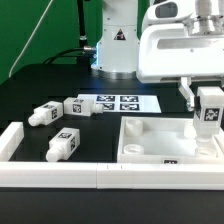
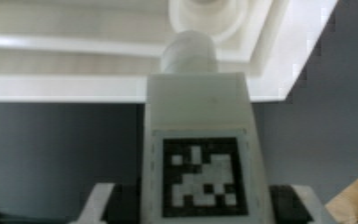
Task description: Assemble one leg
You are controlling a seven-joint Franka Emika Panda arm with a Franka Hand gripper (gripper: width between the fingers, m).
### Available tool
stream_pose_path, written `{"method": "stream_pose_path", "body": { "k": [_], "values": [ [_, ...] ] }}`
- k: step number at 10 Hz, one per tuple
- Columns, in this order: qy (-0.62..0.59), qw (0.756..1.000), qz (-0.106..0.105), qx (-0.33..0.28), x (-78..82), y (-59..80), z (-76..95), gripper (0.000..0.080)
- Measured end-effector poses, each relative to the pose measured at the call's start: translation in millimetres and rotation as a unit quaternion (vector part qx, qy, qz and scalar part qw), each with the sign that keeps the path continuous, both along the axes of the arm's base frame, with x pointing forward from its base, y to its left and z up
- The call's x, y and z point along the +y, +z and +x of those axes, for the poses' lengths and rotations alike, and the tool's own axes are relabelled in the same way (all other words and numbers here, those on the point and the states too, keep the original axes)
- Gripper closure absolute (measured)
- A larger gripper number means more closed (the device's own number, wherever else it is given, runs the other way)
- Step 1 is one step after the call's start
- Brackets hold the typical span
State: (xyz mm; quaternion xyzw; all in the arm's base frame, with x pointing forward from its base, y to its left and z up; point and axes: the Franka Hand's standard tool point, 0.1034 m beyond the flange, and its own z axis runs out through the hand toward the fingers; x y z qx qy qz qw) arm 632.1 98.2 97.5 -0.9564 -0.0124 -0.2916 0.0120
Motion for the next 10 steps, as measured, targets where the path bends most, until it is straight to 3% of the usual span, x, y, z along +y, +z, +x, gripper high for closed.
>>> {"method": "stream_pose_path", "body": {
  "k": [8,10],
  "values": [
    [0.002,1.0,0.002,0.009,11.3,-21.1,-9.7,0.0515],
    [0.003,1.0,0.002,-0.015,12.0,-21.1,-10.5,0.0515]
  ]
}}
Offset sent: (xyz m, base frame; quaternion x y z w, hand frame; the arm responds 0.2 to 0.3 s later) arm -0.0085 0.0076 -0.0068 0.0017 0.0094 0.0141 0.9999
